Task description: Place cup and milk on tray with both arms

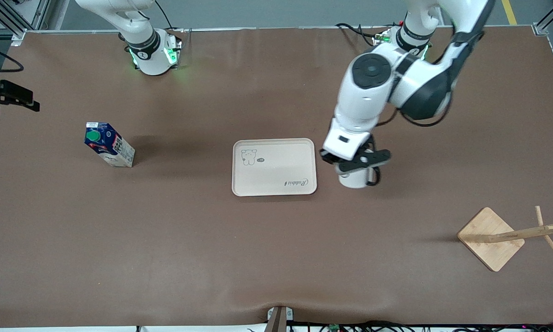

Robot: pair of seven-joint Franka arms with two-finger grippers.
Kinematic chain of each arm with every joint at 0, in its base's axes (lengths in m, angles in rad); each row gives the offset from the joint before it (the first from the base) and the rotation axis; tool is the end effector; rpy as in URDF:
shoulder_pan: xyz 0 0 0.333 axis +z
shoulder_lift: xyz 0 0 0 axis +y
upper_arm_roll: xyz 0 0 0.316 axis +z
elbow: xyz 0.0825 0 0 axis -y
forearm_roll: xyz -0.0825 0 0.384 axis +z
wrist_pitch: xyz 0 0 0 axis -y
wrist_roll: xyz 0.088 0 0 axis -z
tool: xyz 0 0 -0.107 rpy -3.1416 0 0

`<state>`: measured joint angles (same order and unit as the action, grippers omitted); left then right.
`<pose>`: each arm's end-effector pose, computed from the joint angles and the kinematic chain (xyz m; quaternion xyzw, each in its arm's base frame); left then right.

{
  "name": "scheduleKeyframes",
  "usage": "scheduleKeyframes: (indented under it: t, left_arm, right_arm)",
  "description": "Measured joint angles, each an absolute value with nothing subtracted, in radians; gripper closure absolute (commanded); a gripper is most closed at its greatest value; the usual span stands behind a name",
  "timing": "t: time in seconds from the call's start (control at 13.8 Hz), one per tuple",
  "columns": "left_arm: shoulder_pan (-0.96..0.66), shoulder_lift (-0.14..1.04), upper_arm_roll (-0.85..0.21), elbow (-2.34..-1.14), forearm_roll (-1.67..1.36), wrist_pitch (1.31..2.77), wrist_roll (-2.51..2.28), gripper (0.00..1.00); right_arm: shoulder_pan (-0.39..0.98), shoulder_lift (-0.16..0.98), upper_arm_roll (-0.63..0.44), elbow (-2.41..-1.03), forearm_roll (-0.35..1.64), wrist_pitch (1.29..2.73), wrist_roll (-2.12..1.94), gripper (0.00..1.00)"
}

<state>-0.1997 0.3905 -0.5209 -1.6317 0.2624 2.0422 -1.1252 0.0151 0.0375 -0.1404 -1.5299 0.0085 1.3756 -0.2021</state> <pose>0.5346 -0.3973 0.4243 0.9851 0.1658 0.0424 0.0158 0.5399 -0.0655 0.6079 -0.9947 -0.0384 0.0940 0.0172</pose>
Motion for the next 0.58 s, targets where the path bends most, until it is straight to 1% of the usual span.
scheduleKeyframes:
  t: [0.14,0.29,0.43,0.58]
  left_arm:
    - [-0.284,0.474,-0.520,-1.565,0.262,2.042,-1.265,1.00]
    - [-0.335,0.542,-0.516,-1.521,0.262,2.042,-1.344,1.00]
    - [-0.340,0.593,-0.515,-1.501,0.262,2.042,-1.395,1.00]
    - [-0.341,0.650,-0.514,-1.476,0.257,2.044,-1.460,1.00]
  right_arm:
    - [0.013,0.072,-0.142,-1.530,0.004,1.374,-0.202,0.00]
    - [0.000,0.102,-0.145,-1.531,-0.002,1.354,-0.202,0.00]
    - [-0.027,0.129,-0.148,-1.539,-0.002,1.331,-0.202,0.00]
    - [-0.050,0.152,-0.150,-1.577,-0.002,1.367,-0.202,0.00]
